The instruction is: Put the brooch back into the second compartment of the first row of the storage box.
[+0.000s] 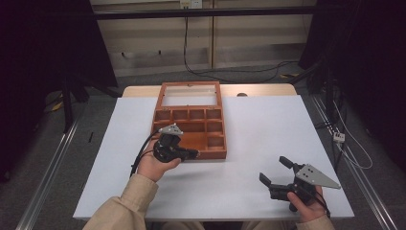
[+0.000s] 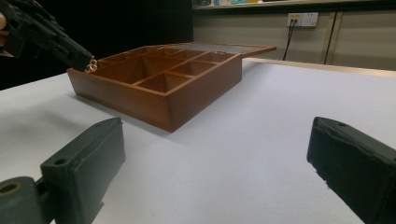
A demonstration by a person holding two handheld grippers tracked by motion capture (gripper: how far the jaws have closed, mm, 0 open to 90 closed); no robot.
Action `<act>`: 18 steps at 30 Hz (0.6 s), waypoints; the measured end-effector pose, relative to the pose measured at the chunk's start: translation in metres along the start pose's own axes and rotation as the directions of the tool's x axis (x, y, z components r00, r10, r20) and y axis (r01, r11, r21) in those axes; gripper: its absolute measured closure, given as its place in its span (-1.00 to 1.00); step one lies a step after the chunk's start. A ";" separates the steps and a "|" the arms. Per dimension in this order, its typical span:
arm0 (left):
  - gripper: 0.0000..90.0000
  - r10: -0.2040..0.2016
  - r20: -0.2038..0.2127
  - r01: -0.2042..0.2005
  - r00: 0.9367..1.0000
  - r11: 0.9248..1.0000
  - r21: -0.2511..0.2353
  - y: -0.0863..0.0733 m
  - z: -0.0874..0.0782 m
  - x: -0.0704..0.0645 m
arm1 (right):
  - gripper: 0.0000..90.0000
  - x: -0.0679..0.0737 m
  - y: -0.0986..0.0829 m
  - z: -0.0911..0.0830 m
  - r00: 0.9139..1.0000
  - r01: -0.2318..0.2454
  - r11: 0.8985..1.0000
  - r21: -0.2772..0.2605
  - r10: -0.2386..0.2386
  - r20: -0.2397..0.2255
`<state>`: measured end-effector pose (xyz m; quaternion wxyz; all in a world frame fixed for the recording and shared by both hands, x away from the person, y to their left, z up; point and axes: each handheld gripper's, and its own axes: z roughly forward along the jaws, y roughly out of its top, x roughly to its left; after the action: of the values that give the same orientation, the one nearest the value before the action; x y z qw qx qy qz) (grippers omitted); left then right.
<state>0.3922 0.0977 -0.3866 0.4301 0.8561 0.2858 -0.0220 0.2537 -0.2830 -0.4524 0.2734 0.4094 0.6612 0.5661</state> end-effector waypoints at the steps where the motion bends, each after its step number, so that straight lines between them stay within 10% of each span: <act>1: 1.00 -0.001 -0.003 0.001 1.000 1.000 -0.002 0.001 -0.001 0.001 | -0.91 0.000 0.000 0.000 1.000 0.001 1.000 0.001 -0.001 0.000; 18: 1.00 -0.035 -0.047 0.033 0.998 0.999 -0.039 0.007 -0.006 0.018 | -0.91 0.000 0.000 0.000 1.000 0.001 1.000 0.004 -0.001 0.000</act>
<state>0.4090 0.1077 -0.3828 0.4390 0.8429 0.3110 -0.0034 0.2537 -0.2830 -0.4527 0.2728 0.4094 0.6626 0.5647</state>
